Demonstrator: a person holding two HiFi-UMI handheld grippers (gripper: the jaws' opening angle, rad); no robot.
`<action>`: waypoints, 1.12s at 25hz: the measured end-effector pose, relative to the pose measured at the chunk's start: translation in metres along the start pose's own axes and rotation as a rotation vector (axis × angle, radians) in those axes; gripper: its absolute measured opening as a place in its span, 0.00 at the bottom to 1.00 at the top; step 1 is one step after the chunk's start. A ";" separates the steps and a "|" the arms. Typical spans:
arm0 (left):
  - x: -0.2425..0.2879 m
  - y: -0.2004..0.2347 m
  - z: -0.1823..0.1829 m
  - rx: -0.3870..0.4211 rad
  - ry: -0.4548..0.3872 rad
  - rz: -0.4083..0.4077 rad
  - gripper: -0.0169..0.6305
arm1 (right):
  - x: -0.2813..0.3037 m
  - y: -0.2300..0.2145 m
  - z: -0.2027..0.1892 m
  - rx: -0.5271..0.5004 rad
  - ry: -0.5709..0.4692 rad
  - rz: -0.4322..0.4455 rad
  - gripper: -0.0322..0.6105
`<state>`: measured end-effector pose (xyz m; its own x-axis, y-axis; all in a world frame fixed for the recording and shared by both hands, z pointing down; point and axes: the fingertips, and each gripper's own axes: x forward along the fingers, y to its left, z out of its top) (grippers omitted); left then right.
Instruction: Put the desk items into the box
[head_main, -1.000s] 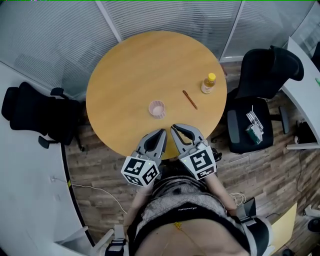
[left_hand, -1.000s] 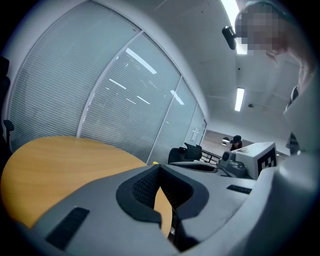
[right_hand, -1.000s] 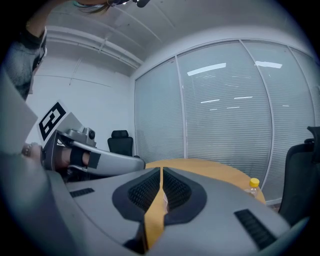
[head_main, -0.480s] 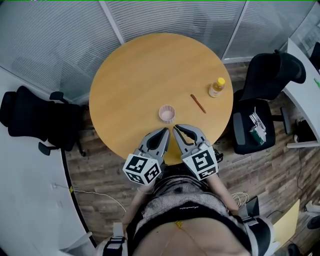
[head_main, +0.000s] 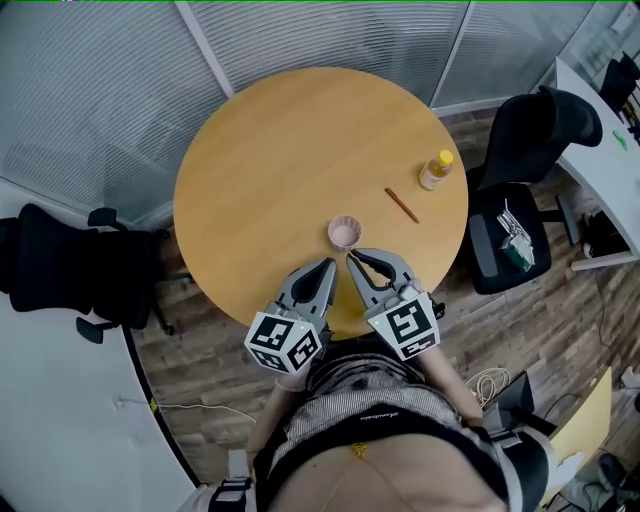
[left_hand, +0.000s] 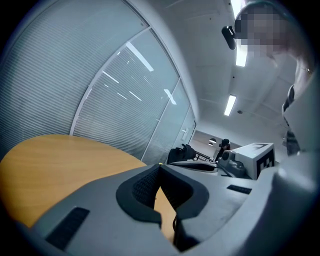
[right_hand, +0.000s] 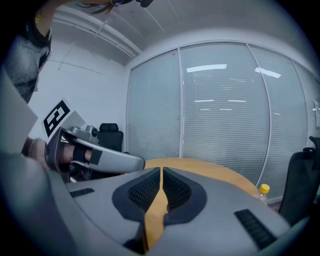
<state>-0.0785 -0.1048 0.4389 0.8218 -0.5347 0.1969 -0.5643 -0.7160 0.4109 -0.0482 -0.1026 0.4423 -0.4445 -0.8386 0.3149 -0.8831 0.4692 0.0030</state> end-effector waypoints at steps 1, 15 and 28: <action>-0.001 0.004 0.000 0.004 0.002 -0.005 0.05 | 0.003 0.000 -0.002 -0.002 0.004 -0.010 0.10; 0.017 0.011 0.007 0.016 -0.022 0.063 0.05 | 0.006 -0.029 -0.003 -0.029 0.011 0.040 0.10; 0.049 -0.015 0.015 0.016 -0.086 0.164 0.05 | -0.008 -0.060 0.015 -0.083 -0.040 0.166 0.10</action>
<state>-0.0308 -0.1268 0.4287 0.7091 -0.6809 0.1831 -0.6922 -0.6227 0.3648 0.0061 -0.1283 0.4255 -0.5901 -0.7574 0.2795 -0.7825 0.6218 0.0332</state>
